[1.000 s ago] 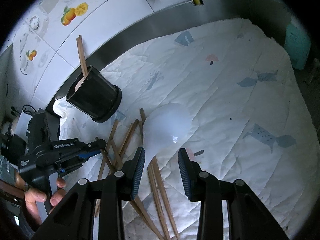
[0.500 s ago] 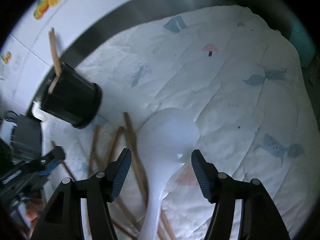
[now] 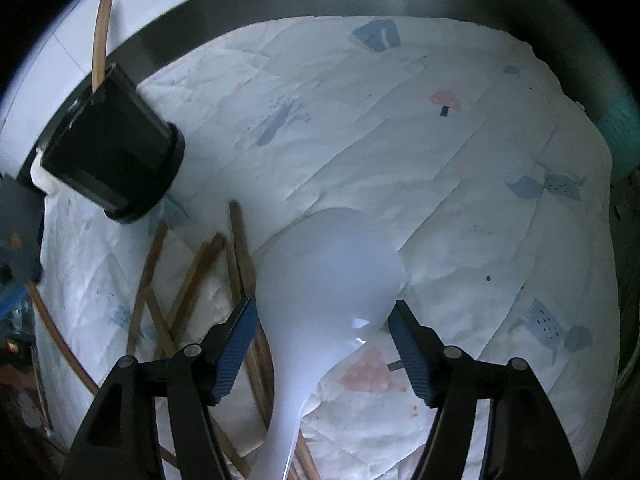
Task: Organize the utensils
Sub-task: 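Lift the chopstick with the left gripper while the right gripper approaches the white spoon, then carry the chopstick over the pot with the left gripper while the right gripper grasps the white spoon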
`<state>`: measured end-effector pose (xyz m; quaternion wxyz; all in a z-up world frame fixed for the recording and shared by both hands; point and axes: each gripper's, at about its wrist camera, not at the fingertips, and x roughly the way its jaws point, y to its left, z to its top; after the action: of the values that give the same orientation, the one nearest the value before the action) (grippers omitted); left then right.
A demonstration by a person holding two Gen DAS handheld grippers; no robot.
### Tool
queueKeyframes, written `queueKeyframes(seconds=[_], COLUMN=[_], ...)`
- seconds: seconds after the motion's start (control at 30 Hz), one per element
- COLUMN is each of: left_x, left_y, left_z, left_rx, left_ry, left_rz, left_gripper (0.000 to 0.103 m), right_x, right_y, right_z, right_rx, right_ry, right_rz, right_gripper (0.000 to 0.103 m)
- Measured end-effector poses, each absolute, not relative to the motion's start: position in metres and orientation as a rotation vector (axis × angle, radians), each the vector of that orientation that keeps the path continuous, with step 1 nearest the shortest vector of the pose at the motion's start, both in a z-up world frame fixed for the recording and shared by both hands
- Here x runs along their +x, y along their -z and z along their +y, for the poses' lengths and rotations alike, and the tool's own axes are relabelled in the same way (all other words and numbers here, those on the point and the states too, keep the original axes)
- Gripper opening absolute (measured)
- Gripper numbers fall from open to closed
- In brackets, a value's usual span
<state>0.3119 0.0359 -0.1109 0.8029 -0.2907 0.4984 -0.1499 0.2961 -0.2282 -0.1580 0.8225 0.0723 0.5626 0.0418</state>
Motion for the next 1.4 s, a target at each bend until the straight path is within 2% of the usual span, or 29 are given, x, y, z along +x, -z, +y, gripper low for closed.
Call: queueKeyframes(seconds=[0.7, 0.8, 1.07, 1.1, 1.17, 1.23, 1.4], left_x=[0.318, 0.318, 0.319, 0.319, 0.320, 0.320, 0.323], left_y=[0.050, 0.039, 0.003, -0.003, -0.013, -0.022, -0.043], left_z=[0.044, 0.046, 0.057, 0.059, 0.062, 0.066, 0.077], left_rx=[-0.562, -0.546, -0.525, -0.522, -0.519, -0.519, -0.521], left_ry=[0.389, 0.393, 0.390, 0.388, 0.385, 0.380, 0.365], left_rz=[0.978, 0.958, 0.881, 0.869, 0.846, 0.823, 0.776], left_gripper=[0.006, 0.006, 0.006, 0.006, 0.006, 0.006, 0.006], right_x=[0.301, 0.300, 0.291, 0.290, 0.285, 0.283, 0.272], right_y=[0.165, 0.165, 0.162, 0.162, 0.160, 0.159, 0.155], right_z=[-0.227, -0.225, -0.233, -0.235, -0.240, -0.247, -0.261], right_rx=[-0.049, -0.066, -0.029, -0.023, -0.016, 0.011, 0.054], right_ry=[-0.098, -0.109, -0.134, -0.135, -0.134, -0.138, -0.162], right_rz=[1.211, 1.202, 1.172, 1.166, 1.155, 1.152, 1.137], right_gripper=[0.077, 0.071, 0.065, 0.063, 0.033, 0.028, 0.027])
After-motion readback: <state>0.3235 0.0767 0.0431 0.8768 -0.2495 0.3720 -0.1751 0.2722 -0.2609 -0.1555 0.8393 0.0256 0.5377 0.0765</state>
